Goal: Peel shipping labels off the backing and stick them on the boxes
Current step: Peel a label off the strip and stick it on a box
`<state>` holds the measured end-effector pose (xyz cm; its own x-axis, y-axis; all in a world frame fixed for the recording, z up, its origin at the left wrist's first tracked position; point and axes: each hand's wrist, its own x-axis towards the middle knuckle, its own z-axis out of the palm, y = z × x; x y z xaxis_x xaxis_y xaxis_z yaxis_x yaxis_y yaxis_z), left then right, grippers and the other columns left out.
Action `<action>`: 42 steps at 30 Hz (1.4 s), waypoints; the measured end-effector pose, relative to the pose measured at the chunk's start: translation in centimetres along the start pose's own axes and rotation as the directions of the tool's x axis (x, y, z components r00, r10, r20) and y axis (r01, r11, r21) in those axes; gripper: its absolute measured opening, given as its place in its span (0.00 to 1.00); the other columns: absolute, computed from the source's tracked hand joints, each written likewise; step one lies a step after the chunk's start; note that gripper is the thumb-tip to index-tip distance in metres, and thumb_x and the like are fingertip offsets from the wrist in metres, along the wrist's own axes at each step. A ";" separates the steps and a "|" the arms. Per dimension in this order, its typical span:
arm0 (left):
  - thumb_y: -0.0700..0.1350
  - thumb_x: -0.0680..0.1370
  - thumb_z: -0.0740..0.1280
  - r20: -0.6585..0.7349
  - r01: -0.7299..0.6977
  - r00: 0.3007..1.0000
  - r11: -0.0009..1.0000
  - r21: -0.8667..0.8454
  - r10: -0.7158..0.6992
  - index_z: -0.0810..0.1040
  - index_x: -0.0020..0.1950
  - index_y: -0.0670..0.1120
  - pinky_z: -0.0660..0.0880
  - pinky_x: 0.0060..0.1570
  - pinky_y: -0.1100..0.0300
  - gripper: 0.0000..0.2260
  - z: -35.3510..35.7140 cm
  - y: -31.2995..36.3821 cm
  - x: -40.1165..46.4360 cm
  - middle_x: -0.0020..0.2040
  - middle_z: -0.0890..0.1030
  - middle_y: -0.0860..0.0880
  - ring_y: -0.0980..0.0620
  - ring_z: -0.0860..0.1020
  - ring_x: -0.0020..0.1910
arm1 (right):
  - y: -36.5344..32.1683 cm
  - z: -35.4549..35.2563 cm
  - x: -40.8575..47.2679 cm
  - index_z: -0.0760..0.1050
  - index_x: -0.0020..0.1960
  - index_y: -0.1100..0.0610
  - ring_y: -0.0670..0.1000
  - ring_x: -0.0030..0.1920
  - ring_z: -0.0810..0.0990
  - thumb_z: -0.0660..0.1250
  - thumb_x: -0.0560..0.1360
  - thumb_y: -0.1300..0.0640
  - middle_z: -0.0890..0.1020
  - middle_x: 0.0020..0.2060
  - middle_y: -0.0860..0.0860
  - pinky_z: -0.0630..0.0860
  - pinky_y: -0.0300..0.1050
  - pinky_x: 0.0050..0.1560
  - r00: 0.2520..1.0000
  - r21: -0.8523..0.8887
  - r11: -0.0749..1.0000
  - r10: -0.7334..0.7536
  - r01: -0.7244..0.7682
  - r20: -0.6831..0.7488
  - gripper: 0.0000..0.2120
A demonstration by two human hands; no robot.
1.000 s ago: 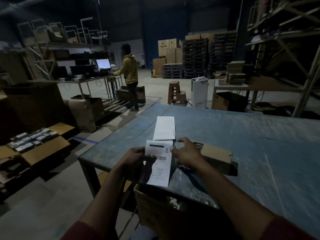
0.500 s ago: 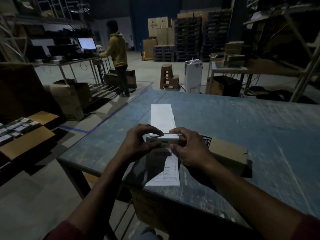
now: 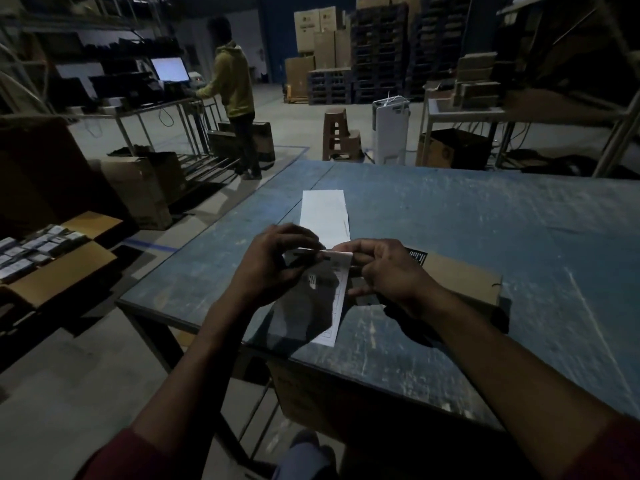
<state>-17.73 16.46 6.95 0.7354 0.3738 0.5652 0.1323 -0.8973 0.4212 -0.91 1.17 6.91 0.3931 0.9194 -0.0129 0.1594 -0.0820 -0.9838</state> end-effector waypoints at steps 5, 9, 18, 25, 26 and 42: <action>0.44 0.70 0.82 0.051 -0.048 0.998 0.997 0.058 0.045 0.88 0.47 0.50 0.78 0.42 0.52 0.07 -0.5 1.4 0.7 0.44 0.84 0.53 0.51 0.79 0.42 | -0.4 -0.1 -0.2 0.84 0.58 0.60 0.59 0.56 0.86 0.56 0.78 0.76 0.88 0.54 0.59 0.85 0.58 0.53 0.999 0.003 1.000 0.012 -0.012 -0.033 0.22; 0.43 0.73 0.80 0.039 -0.019 0.999 0.999 0.030 0.018 0.88 0.45 0.51 0.81 0.43 0.50 0.04 -0.5 1.5 0.8 0.43 0.86 0.51 0.53 0.84 0.41 | -0.4 0.1 -0.2 0.84 0.58 0.62 0.58 0.58 0.86 0.61 0.81 0.71 0.87 0.55 0.60 0.84 0.62 0.57 0.999 -0.032 0.999 0.020 -0.021 -0.036 0.15; 0.51 0.77 0.73 -0.154 -0.191 0.958 0.939 0.285 0.242 0.89 0.46 0.55 0.69 0.59 0.48 0.04 0.9 1.3 -0.6 0.53 0.87 0.56 0.47 0.82 0.57 | 0.1 0.0 0.5 0.87 0.56 0.57 0.54 0.55 0.87 0.68 0.83 0.62 0.89 0.51 0.55 0.86 0.54 0.48 0.998 -0.069 0.997 0.030 -0.034 -0.058 0.09; 0.49 0.75 0.77 -0.152 -0.215 0.950 0.926 0.311 0.272 0.89 0.50 0.53 0.70 0.55 0.47 0.05 1.3 1.1 -1.2 0.60 0.84 0.53 0.45 0.77 0.58 | 0.1 -0.1 0.5 0.86 0.57 0.58 0.60 0.51 0.88 0.68 0.83 0.62 0.88 0.51 0.62 0.87 0.52 0.45 0.997 -0.061 0.995 0.077 -0.078 -0.018 0.09; 0.50 0.74 0.78 -0.140 -0.184 0.963 0.940 0.288 0.231 0.88 0.54 0.54 0.70 0.55 0.47 0.09 1.3 1.0 -1.2 0.61 0.83 0.53 0.45 0.77 0.58 | 0.2 -0.1 0.5 0.87 0.57 0.58 0.55 0.45 0.89 0.67 0.83 0.63 0.88 0.50 0.61 0.86 0.48 0.39 0.997 -0.071 0.995 0.071 -0.072 -0.016 0.09; 0.47 0.70 0.80 -0.032 -0.017 0.999 0.995 0.100 0.021 0.87 0.46 0.52 0.77 0.42 0.54 0.07 2.2 2.0 -1.3 0.44 0.85 0.54 0.51 0.80 0.42 | 0.3 -0.1 0.0 0.87 0.51 0.54 0.59 0.38 0.80 0.60 0.78 0.72 0.86 0.47 0.66 0.77 0.49 0.36 1.000 -0.154 0.988 0.021 -0.019 0.011 0.21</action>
<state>-16.97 13.64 5.48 0.7166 0.3624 0.5959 0.1853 -0.9226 0.3382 -0.83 1.08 6.64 0.3861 0.9218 -0.0357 0.2890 -0.1577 -0.9443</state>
